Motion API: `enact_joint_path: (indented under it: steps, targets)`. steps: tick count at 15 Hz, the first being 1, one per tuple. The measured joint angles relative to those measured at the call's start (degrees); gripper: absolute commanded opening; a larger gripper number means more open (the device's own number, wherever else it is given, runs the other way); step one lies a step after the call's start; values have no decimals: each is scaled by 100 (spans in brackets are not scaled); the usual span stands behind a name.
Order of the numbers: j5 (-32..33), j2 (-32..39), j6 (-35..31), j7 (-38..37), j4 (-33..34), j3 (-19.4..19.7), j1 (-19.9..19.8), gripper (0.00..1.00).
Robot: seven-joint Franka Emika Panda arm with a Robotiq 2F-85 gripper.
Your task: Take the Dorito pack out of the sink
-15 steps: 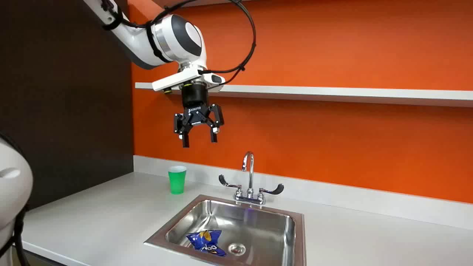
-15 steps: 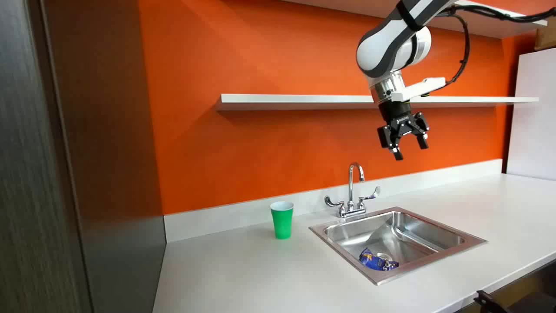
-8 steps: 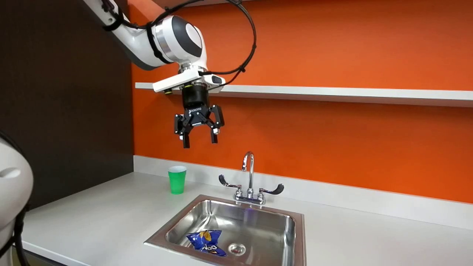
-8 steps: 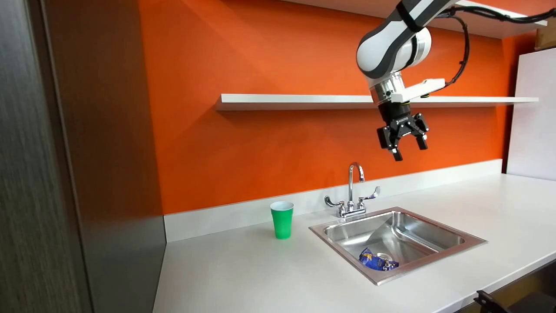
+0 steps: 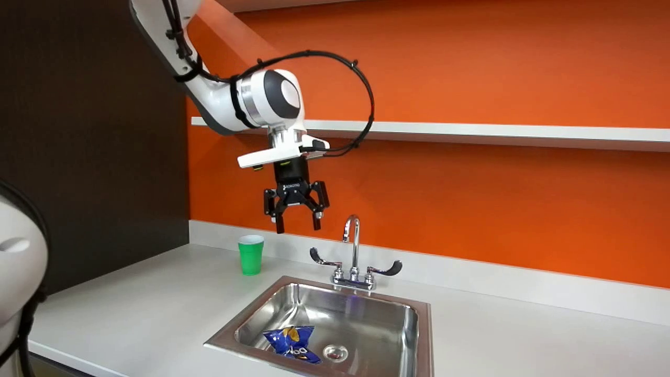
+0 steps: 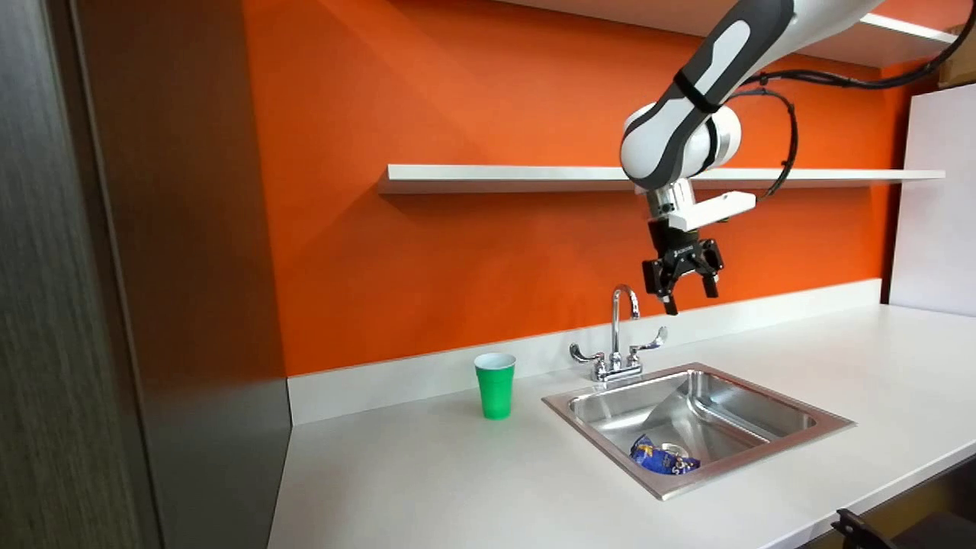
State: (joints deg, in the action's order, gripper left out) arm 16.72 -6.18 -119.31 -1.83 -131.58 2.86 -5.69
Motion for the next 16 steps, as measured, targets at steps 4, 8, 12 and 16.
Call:
enact_joint_path:
  steps: [4, 8, 12, 16]
  targets:
    - [-288, 594, -780, 277, -7, 0, 91, 100]
    - [-708, 1142, -1307, 696, -40, -6, 174, 100]
    - [-880, 1537, -1579, 1017, -137, -20, 206, 100]
    - [-854, 1800, -1680, 1164, -213, -12, 206, 100]
